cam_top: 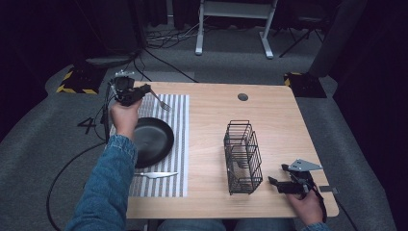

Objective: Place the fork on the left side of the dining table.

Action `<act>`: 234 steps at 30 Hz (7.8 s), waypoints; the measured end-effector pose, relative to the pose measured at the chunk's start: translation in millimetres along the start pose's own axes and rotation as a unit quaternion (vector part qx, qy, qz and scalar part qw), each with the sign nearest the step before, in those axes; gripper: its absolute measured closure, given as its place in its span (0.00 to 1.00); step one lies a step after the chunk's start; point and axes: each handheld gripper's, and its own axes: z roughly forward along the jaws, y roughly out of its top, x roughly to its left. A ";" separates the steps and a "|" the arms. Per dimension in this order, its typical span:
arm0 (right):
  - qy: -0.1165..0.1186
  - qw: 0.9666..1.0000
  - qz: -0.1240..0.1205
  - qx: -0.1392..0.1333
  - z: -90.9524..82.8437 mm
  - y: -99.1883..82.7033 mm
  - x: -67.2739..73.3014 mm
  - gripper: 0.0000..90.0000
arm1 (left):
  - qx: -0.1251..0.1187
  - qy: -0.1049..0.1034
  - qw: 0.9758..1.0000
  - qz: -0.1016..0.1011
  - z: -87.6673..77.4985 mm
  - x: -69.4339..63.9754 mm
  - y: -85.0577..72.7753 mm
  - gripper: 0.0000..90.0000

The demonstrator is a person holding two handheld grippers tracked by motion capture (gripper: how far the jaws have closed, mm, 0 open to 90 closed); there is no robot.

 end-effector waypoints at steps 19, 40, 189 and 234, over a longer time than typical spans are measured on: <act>0.000 1.000 0.000 0.000 0.1 0.0 0.0 0.21 | 0.025 0.006 1.000 -0.014 7.3 4.8 -9.7 0.96; -0.001 1.000 0.000 0.000 0.1 0.1 0.0 0.21 | 0.025 0.010 0.999 -0.023 6.5 7.8 -9.5 0.96; 0.020 1.000 -0.018 0.006 3.0 2.4 -9.1 0.16 | 0.034 0.018 0.986 0.159 -154.0 -62.2 -99.2 0.43; 0.019 1.000 -0.017 0.005 4.0 3.4 -9.3 0.16 | 0.124 -0.005 0.984 0.128 -156.0 -25.2 -252.3 0.28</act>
